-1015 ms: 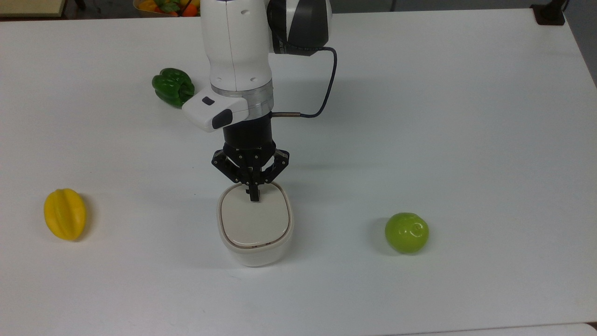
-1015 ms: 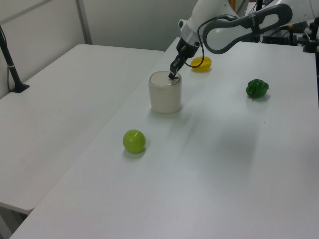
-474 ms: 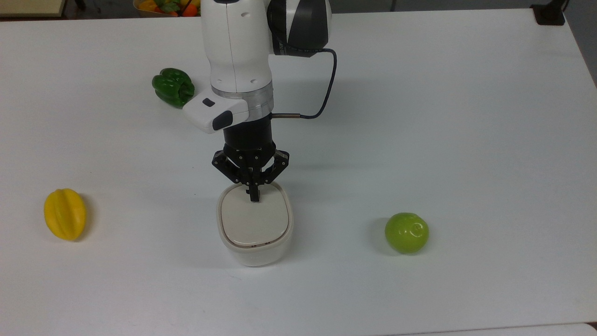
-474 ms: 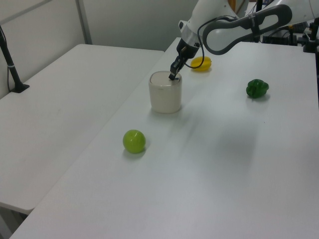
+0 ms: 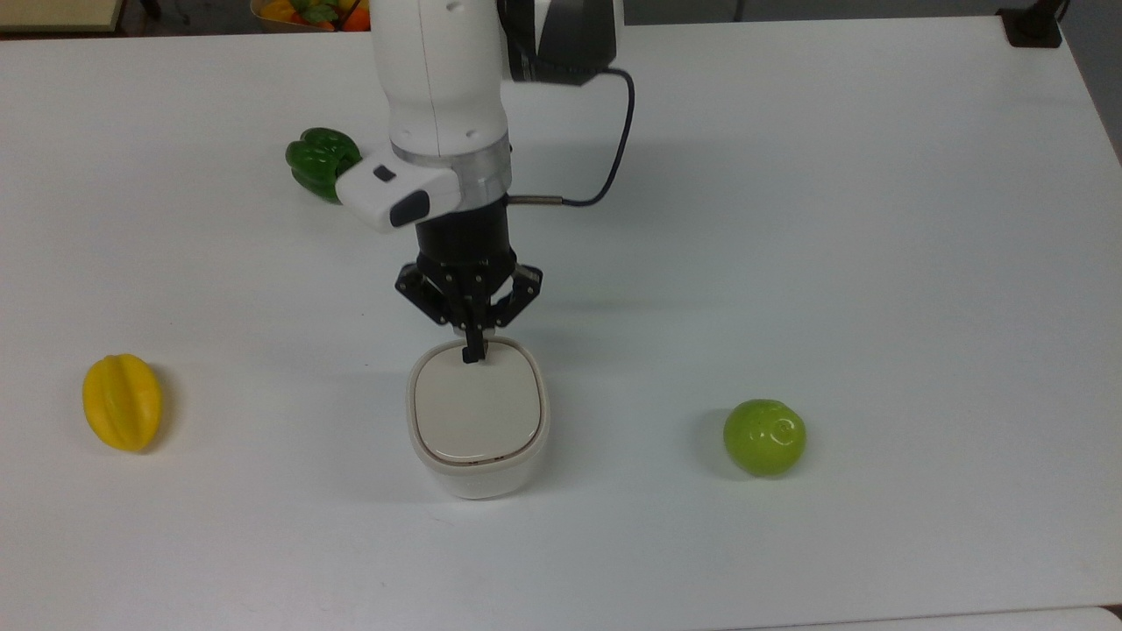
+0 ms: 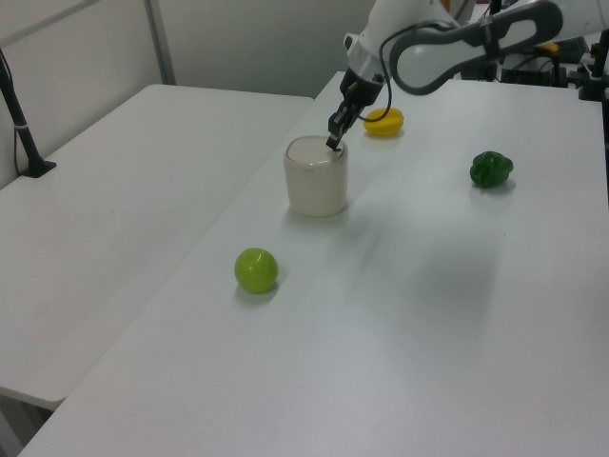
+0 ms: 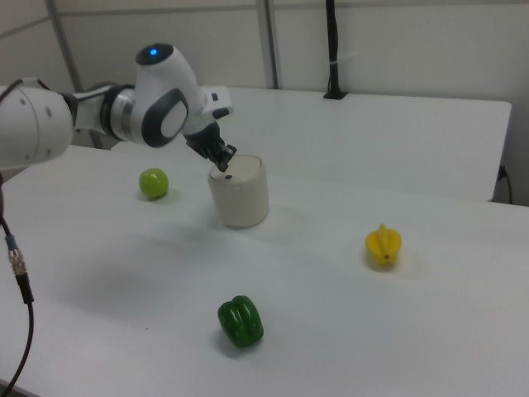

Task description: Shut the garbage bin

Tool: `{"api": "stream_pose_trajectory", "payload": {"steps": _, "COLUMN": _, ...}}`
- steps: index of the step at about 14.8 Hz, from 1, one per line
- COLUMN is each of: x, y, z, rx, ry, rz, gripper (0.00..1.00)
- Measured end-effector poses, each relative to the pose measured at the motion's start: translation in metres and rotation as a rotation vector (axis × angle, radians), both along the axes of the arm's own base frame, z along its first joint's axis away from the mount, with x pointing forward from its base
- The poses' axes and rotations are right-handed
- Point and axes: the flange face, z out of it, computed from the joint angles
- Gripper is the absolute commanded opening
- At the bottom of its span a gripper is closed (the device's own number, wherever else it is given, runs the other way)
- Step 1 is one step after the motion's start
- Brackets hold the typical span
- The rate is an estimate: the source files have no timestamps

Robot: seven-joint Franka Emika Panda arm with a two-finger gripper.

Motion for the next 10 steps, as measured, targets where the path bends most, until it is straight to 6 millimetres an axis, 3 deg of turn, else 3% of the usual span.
{"api": "stream_pose_trajectory", "payload": {"steps": 2, "x": -0.013, "y": -0.004, "z": 0.026, "rx": 0.024, "ry": 0.059, "rz": -0.043, "gripper": 0.11}}
{"api": "stream_pose_trajectory", "payload": {"steps": 6, "x": -0.060, "y": -0.008, "z": 0.080, "rx": 0.054, "ry": 0.267, "rz": -0.108, "gripper": 0.37}}
{"api": "stream_pose_trajectory", "payload": {"steps": 10, "x": -0.106, "y": -0.014, "z": 0.112, "rx": 0.042, "ry": 0.449, "rz": -0.117, "gripper": 1.00}}
